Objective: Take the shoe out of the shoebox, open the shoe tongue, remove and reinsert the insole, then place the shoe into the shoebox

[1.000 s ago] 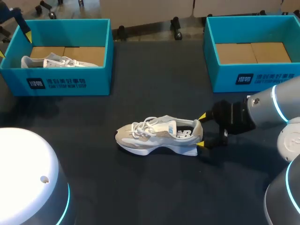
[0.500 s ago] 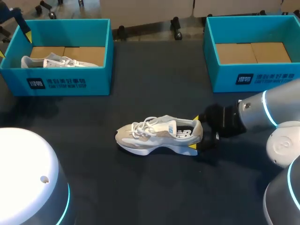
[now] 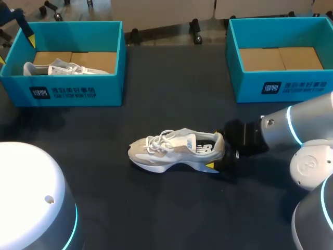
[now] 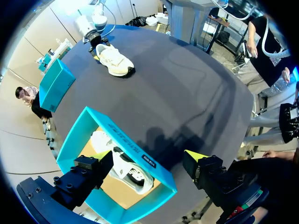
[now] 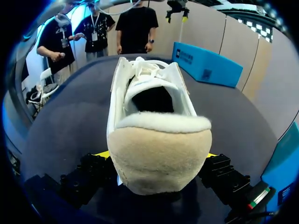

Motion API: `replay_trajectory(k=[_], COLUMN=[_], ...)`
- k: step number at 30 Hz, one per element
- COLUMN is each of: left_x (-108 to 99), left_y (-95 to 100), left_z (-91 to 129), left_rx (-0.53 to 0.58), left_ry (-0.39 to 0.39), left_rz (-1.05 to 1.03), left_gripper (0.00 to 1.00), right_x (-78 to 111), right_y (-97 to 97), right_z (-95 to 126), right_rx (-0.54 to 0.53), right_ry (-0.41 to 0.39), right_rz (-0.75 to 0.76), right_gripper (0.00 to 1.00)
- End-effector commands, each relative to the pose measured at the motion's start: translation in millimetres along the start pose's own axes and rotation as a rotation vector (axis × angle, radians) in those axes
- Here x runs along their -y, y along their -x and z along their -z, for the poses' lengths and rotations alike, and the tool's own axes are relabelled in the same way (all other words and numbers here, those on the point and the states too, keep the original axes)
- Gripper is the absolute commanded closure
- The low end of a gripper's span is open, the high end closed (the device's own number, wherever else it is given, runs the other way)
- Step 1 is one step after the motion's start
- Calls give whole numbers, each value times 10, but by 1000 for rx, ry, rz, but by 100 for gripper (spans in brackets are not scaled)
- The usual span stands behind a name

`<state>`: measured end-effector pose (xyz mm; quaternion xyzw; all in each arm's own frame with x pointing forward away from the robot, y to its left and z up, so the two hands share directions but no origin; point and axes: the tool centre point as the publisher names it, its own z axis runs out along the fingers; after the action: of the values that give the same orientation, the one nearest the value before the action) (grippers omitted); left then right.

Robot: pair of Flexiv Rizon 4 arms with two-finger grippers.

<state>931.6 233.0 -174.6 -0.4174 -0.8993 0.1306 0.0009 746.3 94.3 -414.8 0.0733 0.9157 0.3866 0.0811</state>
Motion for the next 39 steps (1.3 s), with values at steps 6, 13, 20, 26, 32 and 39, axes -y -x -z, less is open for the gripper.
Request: replay_trajectory(k=[6, 13, 20, 26, 32, 39], left_x=[4, 4, 4, 4, 4, 4], left_y=[-2, -2, -2, -2, -2, -2], left_z=[-2, -2, -2, -2, -2, -2], left_rx=[0, 0, 0, 0, 0, 0], left_ry=[2, 2, 2, 2, 2, 2], left_rz=[0, 0, 0, 0, 0, 0], left_gripper=[0, 0, 0, 0, 0, 0], right_x=[39, 51, 46, 27, 16, 36], right_y=[-14, -9, -10, 4, 69, 123], right_z=[-52, -51, -53, -23, 13, 10], right_rx=[6, 11, 6, 0, -7, -28], right_ry=[15, 22, 21, 23, 17, 13], right_rz=[-3, 1, 8, 21, 38, 56], right_gripper=[0, 13, 79, 100, 100, 100])
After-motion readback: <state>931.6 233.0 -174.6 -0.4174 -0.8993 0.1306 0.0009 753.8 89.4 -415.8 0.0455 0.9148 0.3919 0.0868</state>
